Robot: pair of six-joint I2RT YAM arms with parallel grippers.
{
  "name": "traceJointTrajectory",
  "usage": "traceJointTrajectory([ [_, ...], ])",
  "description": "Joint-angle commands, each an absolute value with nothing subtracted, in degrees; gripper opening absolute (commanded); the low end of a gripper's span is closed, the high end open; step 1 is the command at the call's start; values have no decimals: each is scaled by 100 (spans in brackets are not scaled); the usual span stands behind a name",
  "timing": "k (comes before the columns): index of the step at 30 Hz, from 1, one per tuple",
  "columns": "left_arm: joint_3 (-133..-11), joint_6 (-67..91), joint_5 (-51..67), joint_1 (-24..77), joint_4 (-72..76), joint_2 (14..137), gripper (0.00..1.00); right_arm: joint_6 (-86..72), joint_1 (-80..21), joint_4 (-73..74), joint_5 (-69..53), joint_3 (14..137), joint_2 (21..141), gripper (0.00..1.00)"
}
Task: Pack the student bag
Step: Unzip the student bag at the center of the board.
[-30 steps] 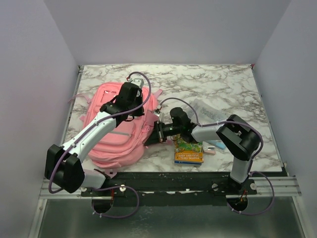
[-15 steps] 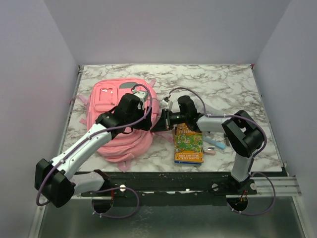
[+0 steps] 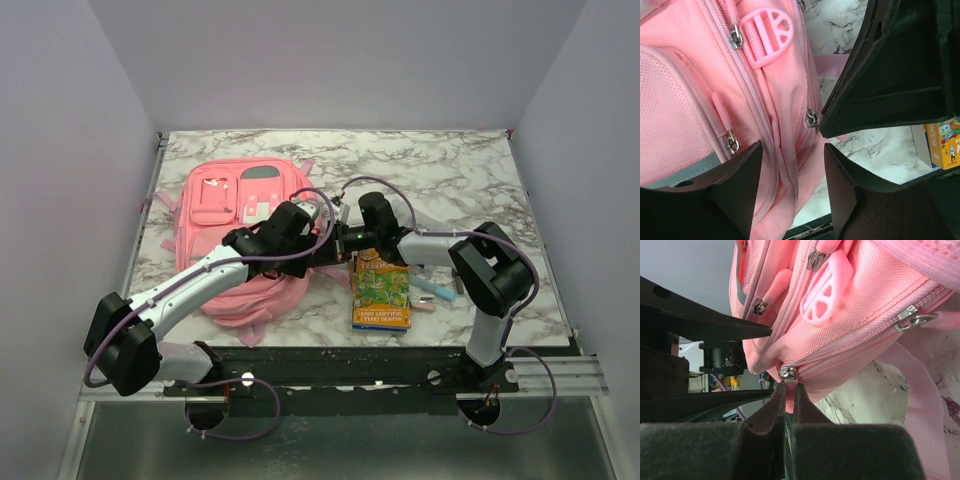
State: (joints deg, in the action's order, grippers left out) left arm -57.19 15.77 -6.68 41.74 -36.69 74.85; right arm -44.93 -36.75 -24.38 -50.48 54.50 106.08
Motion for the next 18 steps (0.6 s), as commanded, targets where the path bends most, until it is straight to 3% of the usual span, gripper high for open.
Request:
traceJointTrajectory([
  [1, -5800, 1515, -993, 4201, -3988, 7497, 54, -4340, -3650, -2327, -5337, 5761, 10330, 1],
  [10, -5930, 1636, -1265, 4207, -4206, 7675, 21, -3884, -3609, -1700, -5292, 6043, 10226, 1],
  [13, -6000, 1648, -1187, 4197, -4100, 7605, 0, -3715, -3608, -1530, -5184, 6033, 10215, 1],
  [18, -6331, 2167, -1579, 4078, -3788, 7600, 0, -3883, -3628, -1535, -4989, 5887, 10181, 1],
])
